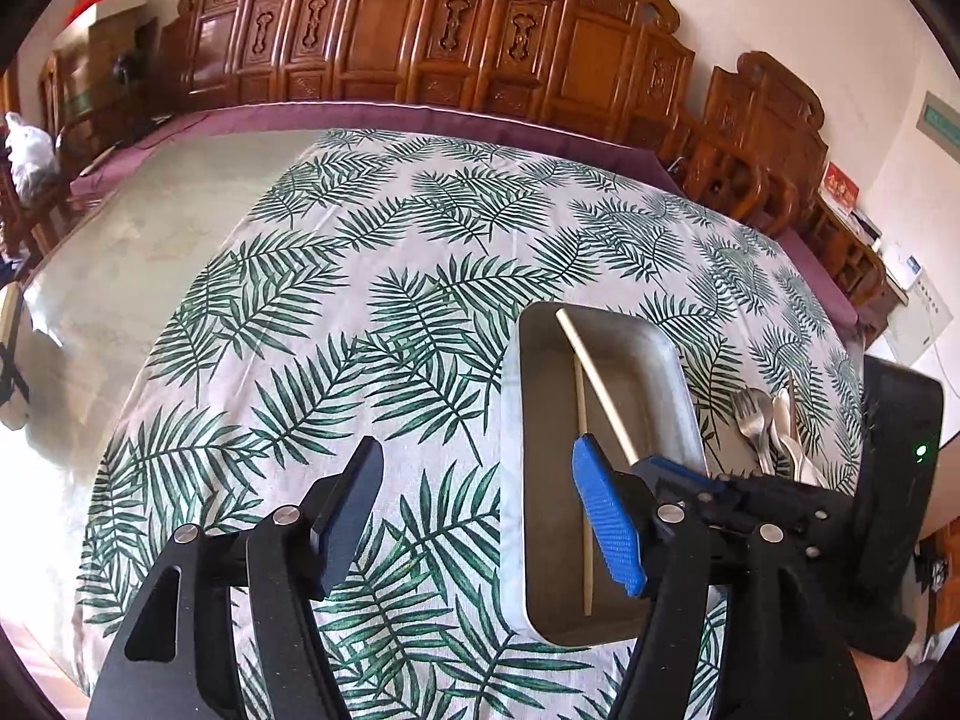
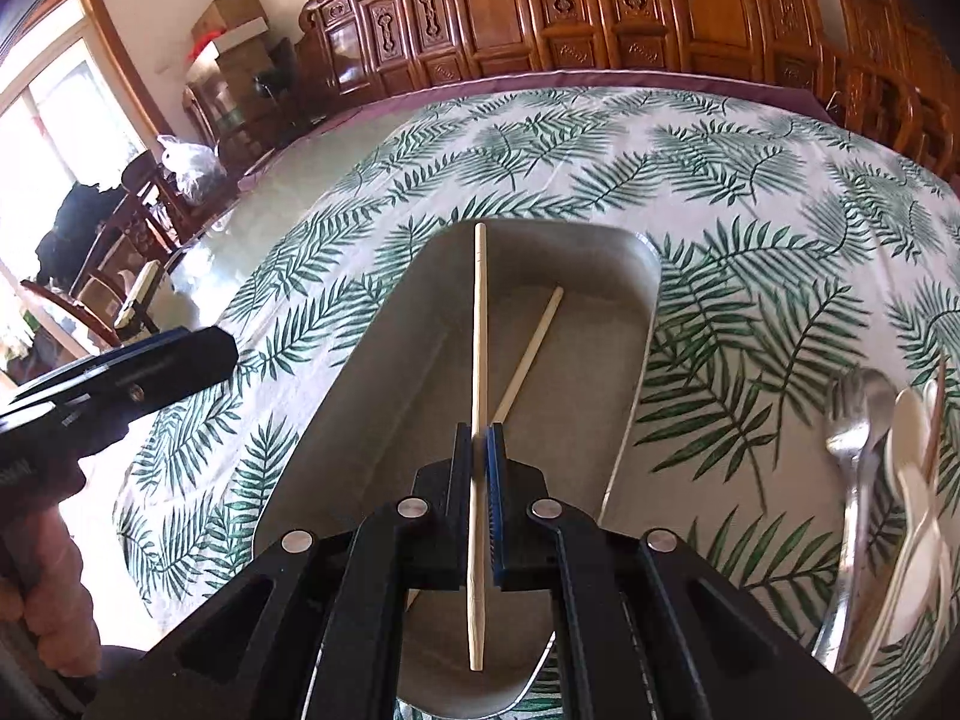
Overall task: Organize utensils
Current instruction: 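Lower the right tool's chopstick into the grey tray and open, then move the right tool to the pile and grasp a white plastic fork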
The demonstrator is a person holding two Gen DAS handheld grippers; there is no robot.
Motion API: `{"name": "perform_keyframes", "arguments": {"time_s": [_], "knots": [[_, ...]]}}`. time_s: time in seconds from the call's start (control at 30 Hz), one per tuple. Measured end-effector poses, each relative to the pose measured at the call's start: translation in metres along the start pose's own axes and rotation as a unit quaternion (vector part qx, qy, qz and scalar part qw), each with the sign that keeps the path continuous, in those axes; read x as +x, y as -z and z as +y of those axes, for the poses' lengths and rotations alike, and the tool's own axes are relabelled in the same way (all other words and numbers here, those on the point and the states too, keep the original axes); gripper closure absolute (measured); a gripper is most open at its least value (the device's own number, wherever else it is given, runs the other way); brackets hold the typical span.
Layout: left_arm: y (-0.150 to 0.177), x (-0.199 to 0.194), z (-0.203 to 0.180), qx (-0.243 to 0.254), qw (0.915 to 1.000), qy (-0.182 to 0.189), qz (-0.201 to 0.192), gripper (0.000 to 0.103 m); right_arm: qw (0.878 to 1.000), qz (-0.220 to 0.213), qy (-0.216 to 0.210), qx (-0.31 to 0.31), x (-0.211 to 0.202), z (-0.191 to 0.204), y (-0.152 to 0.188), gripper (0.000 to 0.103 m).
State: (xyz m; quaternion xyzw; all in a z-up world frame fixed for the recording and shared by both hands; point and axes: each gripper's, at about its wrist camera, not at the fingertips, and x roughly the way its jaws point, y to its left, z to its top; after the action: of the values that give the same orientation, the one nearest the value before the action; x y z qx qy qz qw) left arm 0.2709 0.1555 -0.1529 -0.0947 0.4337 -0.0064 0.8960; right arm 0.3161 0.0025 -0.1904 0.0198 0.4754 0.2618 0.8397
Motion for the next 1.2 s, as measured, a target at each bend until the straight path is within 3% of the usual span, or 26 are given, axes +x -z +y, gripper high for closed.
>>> {"name": "perform_keyframes", "arguments": {"time_s": [0.2, 0.37, 0.8, 0.83, 0.9, 1.2], "knots": [[0.000, 0.000, -0.003, 0.000, 1.0000, 0.001, 0.000, 0.040, 1.000, -0.007, -0.012, -0.010, 0.000, 0.003, 0.000, 0.094], [0.001, -0.002, -0.011, 0.006, 1.0000, 0.005, -0.004, 0.039, 0.999, -0.031, -0.022, -0.023, -0.027, -0.002, 0.000, 0.094], [0.011, -0.002, -0.088, 0.059, 0.9972, 0.043, -0.013, 0.031, 0.993, -0.079, 0.073, -0.048, -0.133, -0.082, 0.029, 0.094], [0.012, -0.001, -0.094, 0.063, 0.9969, 0.046, -0.013, 0.031, 0.992, -0.080, 0.082, -0.049, -0.137, -0.089, 0.031, 0.094], [0.014, 0.002, -0.111, 0.072, 0.9959, 0.053, -0.012, 0.031, 0.991, -0.082, 0.091, -0.049, -0.141, -0.101, 0.036, 0.084], [0.035, 0.016, -0.165, 0.117, 0.9911, 0.064, -0.002, 0.031, 0.990, -0.073, 0.115, -0.040, -0.137, -0.155, 0.057, 0.083]]}}
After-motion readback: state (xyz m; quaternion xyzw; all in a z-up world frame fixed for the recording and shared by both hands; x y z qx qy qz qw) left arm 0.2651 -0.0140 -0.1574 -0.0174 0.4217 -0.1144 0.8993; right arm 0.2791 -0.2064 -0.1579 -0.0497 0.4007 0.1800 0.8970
